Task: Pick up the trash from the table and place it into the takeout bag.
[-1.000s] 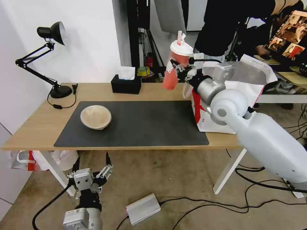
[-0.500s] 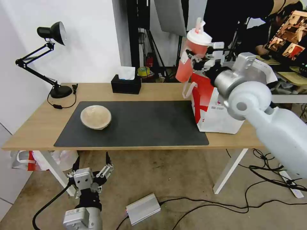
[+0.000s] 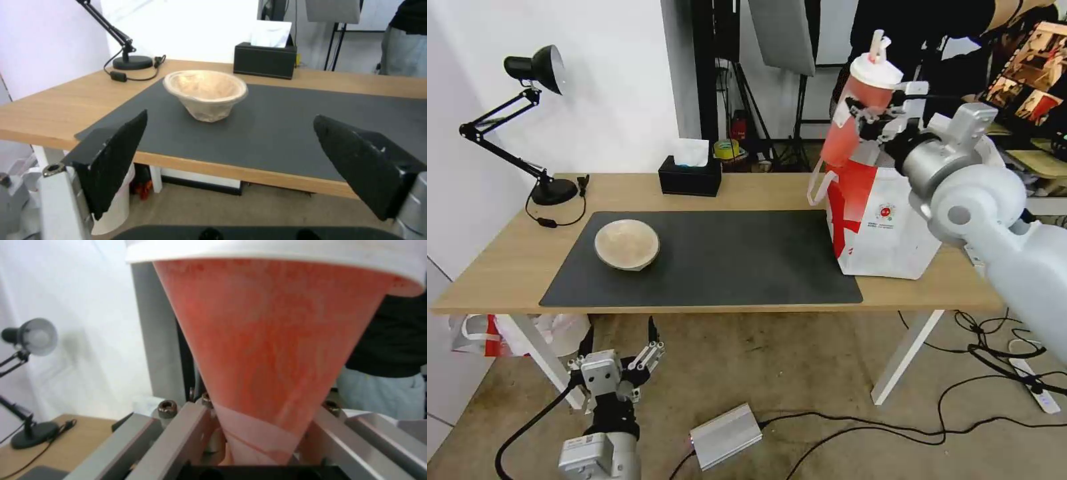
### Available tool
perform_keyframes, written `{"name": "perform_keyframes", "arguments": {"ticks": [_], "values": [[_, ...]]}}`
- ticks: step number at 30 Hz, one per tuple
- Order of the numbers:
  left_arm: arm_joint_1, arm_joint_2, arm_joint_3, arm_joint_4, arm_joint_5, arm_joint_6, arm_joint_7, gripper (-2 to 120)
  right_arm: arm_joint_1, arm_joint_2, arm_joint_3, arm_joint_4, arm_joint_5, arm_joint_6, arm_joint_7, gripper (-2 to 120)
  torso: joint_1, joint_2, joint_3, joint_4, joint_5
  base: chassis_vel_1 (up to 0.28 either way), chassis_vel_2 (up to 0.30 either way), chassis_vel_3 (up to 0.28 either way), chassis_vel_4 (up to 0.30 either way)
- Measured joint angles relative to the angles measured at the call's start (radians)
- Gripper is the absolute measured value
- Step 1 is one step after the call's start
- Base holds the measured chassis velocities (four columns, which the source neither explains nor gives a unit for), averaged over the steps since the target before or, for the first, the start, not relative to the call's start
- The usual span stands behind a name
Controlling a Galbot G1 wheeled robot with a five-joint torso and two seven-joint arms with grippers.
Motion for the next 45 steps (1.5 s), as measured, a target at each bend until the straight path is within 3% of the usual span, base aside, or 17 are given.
{"name": "perform_keyframes", "arguments": {"ticks": [24,45], "values": [[0.019,0.0,0.003,-0.014,0.01,-0.007,0.001,100,-0.05,-0.018,0.065,-0.161,-0.031,0.025,-0.05,6,0.0,0.0,0.0,-0.0001,0.0001,0.0,0.0,0.0,0.0],[0.024,0.0,0.007,-0.014,0.016,-0.011,0.001,100,-0.081,0.045,0.044,-0.321,-0.102,0.042,-0.082,6,0.0,0.0,0.0,0.0,0.0,0.0,0.0,0.0,0.0]]}}
